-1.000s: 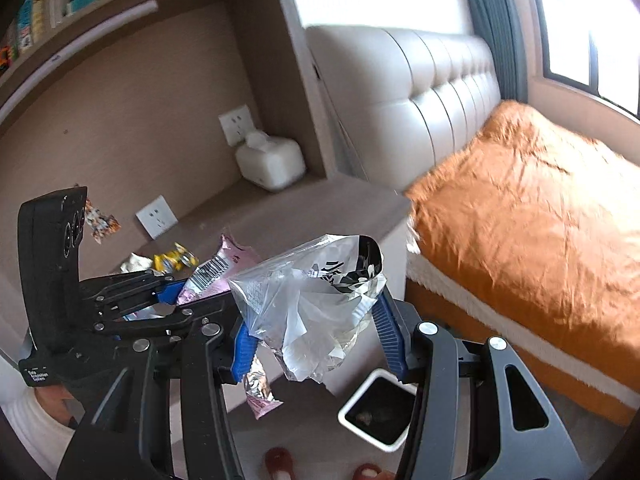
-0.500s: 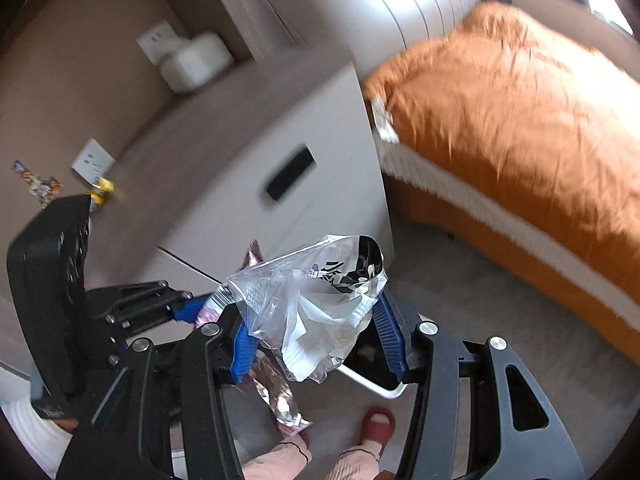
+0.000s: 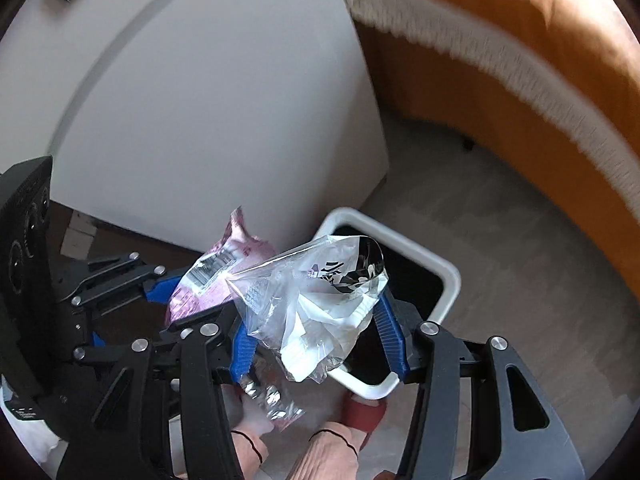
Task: Collect trash
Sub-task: 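Open the left tool while the right tool opens, dropping both into the bin, then move both open tools back over the remaining trash on the desk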
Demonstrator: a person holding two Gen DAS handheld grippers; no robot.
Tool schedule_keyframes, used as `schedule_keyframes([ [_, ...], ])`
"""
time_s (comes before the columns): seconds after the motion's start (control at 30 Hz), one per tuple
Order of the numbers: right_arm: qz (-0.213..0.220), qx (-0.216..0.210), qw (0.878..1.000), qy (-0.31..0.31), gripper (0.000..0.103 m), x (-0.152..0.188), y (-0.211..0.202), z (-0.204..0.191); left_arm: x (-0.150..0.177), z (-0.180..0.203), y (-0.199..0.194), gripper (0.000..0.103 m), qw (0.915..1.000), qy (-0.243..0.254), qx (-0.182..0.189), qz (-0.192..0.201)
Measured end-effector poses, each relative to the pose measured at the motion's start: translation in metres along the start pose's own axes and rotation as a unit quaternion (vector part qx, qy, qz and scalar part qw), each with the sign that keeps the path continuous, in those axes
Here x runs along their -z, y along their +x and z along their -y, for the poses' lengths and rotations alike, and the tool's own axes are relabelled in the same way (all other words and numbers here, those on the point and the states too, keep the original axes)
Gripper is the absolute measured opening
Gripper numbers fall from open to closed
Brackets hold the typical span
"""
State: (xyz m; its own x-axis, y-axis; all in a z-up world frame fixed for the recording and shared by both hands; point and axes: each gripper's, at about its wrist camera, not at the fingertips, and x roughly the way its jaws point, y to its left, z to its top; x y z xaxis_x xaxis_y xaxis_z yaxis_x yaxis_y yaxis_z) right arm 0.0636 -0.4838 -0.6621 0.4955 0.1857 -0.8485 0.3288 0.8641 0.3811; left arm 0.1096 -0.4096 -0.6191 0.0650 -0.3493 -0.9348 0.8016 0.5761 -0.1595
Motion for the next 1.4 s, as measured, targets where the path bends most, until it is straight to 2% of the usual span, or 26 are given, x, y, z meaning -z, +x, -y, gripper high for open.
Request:
schedule_keyframes([
  [0.03, -0.010, -0.012, 1.000, 0.005, 0.063, 0.002, 0.012, 0.004, 0.002, -0.002, 0.008, 0.030, 1.0000, -0.002, -0.001, -0.004],
  [0.07, -0.017, -0.022, 1.000, 0.009, 0.066, 0.002, 0.019, 0.007, 0.005, -0.004, 0.020, 0.043, 0.9999, -0.005, 0.005, -0.013],
  [0.1, -0.017, -0.024, 0.999, 0.012, 0.078, 0.002, 0.025, 0.010, 0.006, -0.005, 0.028, 0.075, 0.9997, -0.005, 0.010, -0.022],
  [0.13, -0.015, -0.022, 1.000, 0.015, 0.088, 0.003, 0.030, 0.013, 0.009, -0.007, 0.037, 0.093, 0.9995, -0.004, 0.008, -0.030],
  [0.17, -0.017, -0.023, 0.999, 0.016, 0.090, 0.003, 0.033, 0.014, 0.008, -0.007, 0.041, 0.098, 0.9996, 0.000, 0.001, -0.029],
  [0.27, -0.014, -0.014, 1.000, 0.020, 0.099, 0.003, 0.037, 0.016, 0.011, -0.007, 0.047, 0.098, 0.9993, 0.010, -0.009, -0.036],
  [0.53, -0.010, 0.005, 1.000, 0.020, 0.099, -0.008, 0.017, 0.010, 0.011, -0.013, 0.036, 0.098, 0.9995, -0.002, -0.007, -0.029],
  [0.7, 0.003, 0.015, 1.000, 0.011, 0.099, -0.011, -0.011, -0.001, 0.000, -0.006, 0.009, 0.098, 0.9999, -0.004, -0.004, -0.015],
  [0.87, 0.023, 0.033, 0.999, -0.006, 0.099, -0.016, -0.055, -0.023, -0.011, 0.011, -0.038, 0.098, 1.0000, 0.003, 0.002, 0.006],
  [1.03, 0.060, 0.058, 0.996, -0.033, 0.099, -0.024, -0.122, -0.051, -0.022, 0.025, -0.088, 0.098, 0.9995, 0.003, 0.006, 0.030],
  [1.4, 0.150, 0.060, 0.986, -0.049, 0.099, -0.043, -0.253, -0.108, -0.046, 0.046, -0.225, 0.098, 0.9945, -0.019, 0.016, 0.102],
])
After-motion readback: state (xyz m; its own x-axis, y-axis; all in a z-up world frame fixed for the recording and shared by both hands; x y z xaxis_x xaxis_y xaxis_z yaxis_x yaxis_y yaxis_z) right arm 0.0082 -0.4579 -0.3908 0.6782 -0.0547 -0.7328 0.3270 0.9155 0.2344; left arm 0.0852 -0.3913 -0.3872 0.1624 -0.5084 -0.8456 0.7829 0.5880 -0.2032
